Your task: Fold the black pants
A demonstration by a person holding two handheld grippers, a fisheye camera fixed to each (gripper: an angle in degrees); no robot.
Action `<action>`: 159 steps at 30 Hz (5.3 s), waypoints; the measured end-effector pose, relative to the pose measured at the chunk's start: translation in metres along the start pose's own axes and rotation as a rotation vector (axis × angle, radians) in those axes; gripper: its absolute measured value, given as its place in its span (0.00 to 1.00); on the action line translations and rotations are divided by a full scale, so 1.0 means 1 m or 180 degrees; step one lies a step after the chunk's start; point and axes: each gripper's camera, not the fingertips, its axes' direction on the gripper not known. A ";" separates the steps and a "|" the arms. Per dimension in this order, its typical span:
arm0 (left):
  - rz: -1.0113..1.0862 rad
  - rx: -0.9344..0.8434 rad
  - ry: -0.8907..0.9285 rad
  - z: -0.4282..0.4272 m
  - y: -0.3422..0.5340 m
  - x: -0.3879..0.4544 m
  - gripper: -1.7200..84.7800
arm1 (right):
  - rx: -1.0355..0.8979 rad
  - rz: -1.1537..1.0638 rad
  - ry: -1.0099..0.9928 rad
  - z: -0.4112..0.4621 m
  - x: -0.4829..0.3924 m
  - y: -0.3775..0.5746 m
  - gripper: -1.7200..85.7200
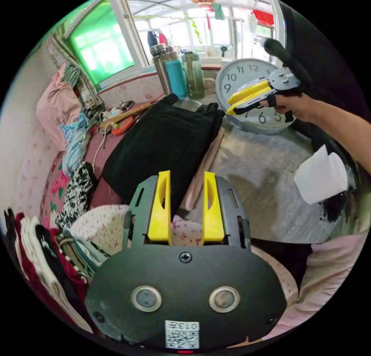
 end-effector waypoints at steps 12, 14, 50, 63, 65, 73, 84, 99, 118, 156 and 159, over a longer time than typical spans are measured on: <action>-0.0475 0.0035 0.0216 -0.028 -0.014 -0.031 0.04 | 0.0264 -0.0178 -0.0138 -0.057 0.025 0.012 0.04; -0.0605 0.0230 0.0139 -0.064 -0.001 -0.041 0.04 | 0.0612 -0.0265 -0.0079 -0.096 0.016 0.015 0.03; -0.3794 0.0248 0.0026 -0.469 0.961 0.099 0.05 | 0.1134 -0.1527 -0.0948 -0.303 -0.520 0.250 0.05; -0.2488 0.0808 -0.0085 -0.547 0.919 0.067 0.20 | 0.0997 -0.0699 -0.1056 -0.304 -0.487 0.291 0.11; -0.2322 0.0676 0.0147 -0.528 0.895 0.072 0.22 | 0.0738 -0.0648 -0.0980 -0.281 -0.483 0.300 0.11; -0.1939 0.0102 0.0051 -0.478 0.815 0.096 0.26 | -0.0005 -0.0522 -0.1506 -0.204 -0.483 0.314 0.15; -0.2324 -0.0451 -0.0220 -0.484 0.854 0.083 0.09 | -0.0632 -0.0453 -0.1958 -0.130 -0.523 0.282 0.11; -0.3181 0.1998 -0.0757 -0.845 1.071 0.148 0.08 | 0.1794 -0.1014 -0.2167 -0.369 -0.512 0.253 0.05; -0.4863 0.1092 -0.0093 -0.724 1.414 0.139 0.08 | -0.0239 -0.0159 -0.1322 -0.238 -0.664 0.360 0.06; -0.4826 -0.0075 -0.1419 -0.709 1.383 0.243 0.16 | -0.0224 0.0667 0.0000 -0.209 -0.659 0.482 0.08; -0.4224 -0.0420 -0.1100 -0.675 1.359 0.261 0.16 | -0.0147 0.0034 -0.0216 -0.211 -0.705 0.470 0.10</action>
